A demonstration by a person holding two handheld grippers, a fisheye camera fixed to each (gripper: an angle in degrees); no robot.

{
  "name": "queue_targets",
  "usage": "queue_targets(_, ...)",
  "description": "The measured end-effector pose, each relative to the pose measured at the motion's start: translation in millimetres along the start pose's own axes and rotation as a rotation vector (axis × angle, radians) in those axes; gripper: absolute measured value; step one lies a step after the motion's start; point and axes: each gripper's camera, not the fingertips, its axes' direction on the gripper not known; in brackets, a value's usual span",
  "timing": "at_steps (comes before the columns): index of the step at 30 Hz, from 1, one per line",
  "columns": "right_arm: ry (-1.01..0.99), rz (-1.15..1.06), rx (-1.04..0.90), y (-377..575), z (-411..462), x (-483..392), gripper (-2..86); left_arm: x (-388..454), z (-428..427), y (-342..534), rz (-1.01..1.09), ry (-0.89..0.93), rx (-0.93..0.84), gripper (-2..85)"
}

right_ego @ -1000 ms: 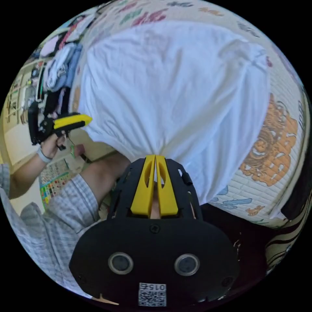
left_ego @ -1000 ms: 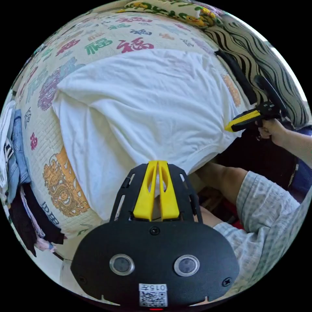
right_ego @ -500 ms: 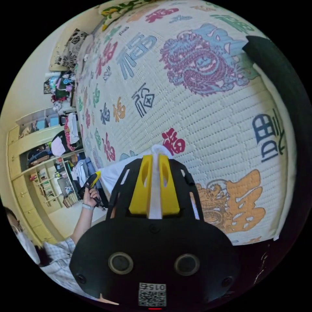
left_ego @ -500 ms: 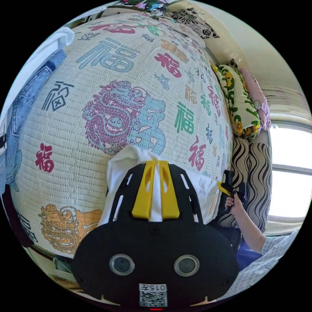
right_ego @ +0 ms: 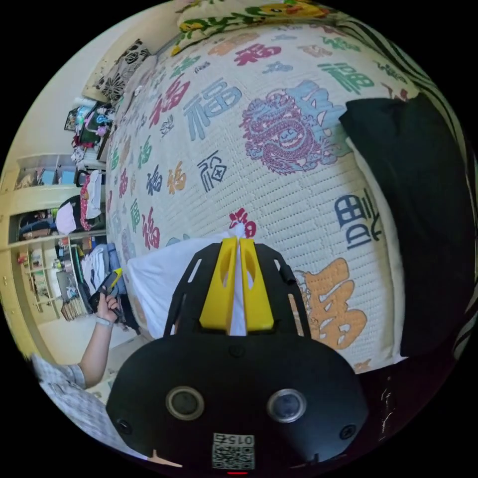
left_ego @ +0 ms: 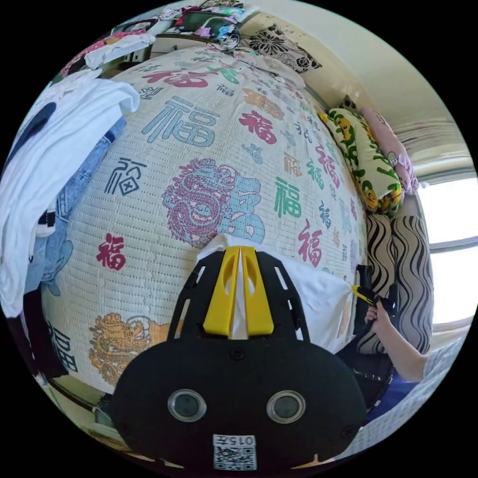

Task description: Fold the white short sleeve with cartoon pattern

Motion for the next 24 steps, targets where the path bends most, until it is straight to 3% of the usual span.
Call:
queue_targets(5,0.033,-0.256,-0.327,47,52,-62,-0.7,22,21,61,0.097,0.020,-0.207,3.2)
queue_targets(9,0.173,-0.287,-0.424,68,84,-77,-0.9,28,52,109,0.137,-0.105,-0.335,2.8)
queue_targets(11,0.154,-0.258,-0.427,70,91,-72,-1.0,20,58,122,0.129,-0.199,-0.329,1.4)
queue_targets(16,0.177,-0.087,-0.409,60,77,-72,-0.8,-11,43,143,0.017,-0.172,-0.284,1.1)
queue_targets(24,0.126,-0.536,-0.436,29,88,-238,4.9,-75,-24,222,-0.166,-0.245,-0.133,7.2)
